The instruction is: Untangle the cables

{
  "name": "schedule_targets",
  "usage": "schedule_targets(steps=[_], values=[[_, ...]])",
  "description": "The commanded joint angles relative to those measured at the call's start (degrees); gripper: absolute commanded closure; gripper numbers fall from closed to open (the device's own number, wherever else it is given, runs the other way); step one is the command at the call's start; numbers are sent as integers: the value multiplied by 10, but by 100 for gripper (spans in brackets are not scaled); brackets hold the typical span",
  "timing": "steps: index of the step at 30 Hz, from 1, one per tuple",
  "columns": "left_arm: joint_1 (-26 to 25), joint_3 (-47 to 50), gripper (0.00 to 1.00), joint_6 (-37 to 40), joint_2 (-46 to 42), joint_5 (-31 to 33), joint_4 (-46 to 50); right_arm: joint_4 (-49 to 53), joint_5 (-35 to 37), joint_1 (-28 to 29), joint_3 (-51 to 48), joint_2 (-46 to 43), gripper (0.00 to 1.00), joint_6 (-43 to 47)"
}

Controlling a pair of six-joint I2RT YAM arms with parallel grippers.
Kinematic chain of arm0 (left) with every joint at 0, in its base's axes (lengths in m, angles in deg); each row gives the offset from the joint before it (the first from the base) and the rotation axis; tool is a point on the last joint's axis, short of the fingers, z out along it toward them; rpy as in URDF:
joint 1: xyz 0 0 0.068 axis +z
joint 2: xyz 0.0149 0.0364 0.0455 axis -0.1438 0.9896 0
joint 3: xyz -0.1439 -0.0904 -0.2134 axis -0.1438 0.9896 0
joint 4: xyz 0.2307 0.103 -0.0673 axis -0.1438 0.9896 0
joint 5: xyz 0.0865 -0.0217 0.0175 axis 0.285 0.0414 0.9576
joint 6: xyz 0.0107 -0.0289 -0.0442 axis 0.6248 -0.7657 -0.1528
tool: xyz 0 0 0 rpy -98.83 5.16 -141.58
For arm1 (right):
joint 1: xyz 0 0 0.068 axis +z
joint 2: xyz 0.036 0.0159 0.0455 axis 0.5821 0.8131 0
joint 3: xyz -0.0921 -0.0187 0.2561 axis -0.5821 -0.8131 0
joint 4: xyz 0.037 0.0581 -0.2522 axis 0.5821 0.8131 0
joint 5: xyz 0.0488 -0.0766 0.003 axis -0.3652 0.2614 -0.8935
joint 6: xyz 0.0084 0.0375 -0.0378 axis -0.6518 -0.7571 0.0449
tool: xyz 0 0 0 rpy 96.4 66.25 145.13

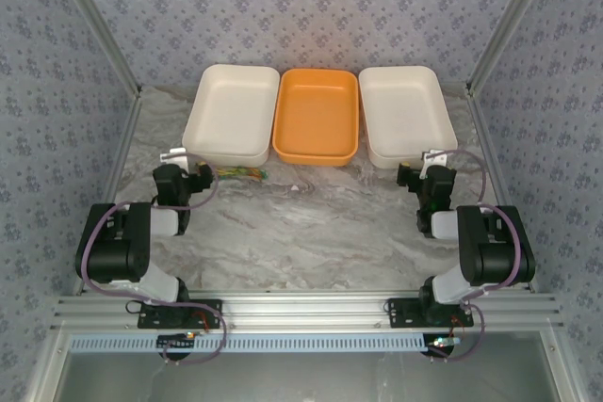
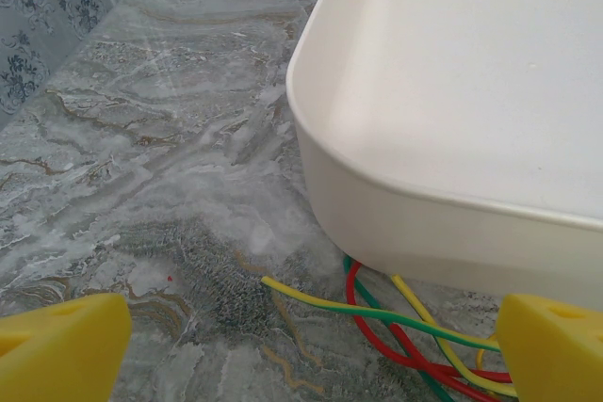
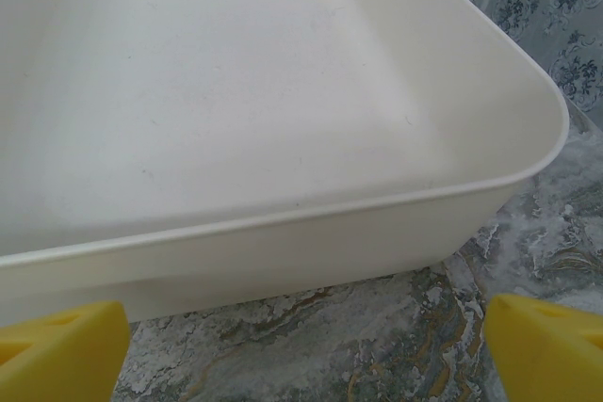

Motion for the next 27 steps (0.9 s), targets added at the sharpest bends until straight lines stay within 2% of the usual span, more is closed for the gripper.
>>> schedule_targets(steps=[1,6,7,9,10,11,13,14,15,16,17,18,19,20,21,22,25,27], values=[[3,-11,1,7,-4,-8,5,6,-3,-1,13,7,1,7],[2,-7,1,10,-7,-8,-8,-1,-6,-2,9,2,1,6],[-13,-4,1,22,-45,9,13,20,-2,-2,13,-26,1,5],[-80,-35,1,24,-174,153,184,181,43,11,54,-121,1,-6],[-114,-60,1,26,-240,184,273,255,67,30,82,-170,1,-7],[-148,-84,1,24,-307,203,343,296,104,67,103,-217,1,12],[-209,-116,1,19,-406,222,420,361,166,149,143,-308,1,51],[-230,-133,1,-24,-450,234,456,409,167,176,174,-351,1,30],[-232,-153,1,-113,-478,244,517,450,156,183,201,-369,1,-16],[-227,-184,1,-246,-501,231,623,510,125,177,233,-390,1,-102],[-220,-199,1,-316,-521,196,691,610,107,168,263,-403,1,-239],[-212,-190,1,-335,-533,163,687,675,100,162,277,-407,1,-330],[-189,-187,1,-367,-542,96,697,703,54,154,281,-410,1,-394],[-157,-192,1,-406,-534,17,721,691,-26,153,277,-406,1,-376],[-136,-201,1,-434,-518,-35,753,688,-61,174,277,-397,1,-362],[-126,-211,1,-462,-493,-63,798,718,-47,220,292,-382,1,-358],[-131,-196,16,-515,-438,-79,876,786,140,425,316,-345,1,-372],[-130,-144,24,-550,-440,-94,824,766,192,531,313,-319,3,-375]])
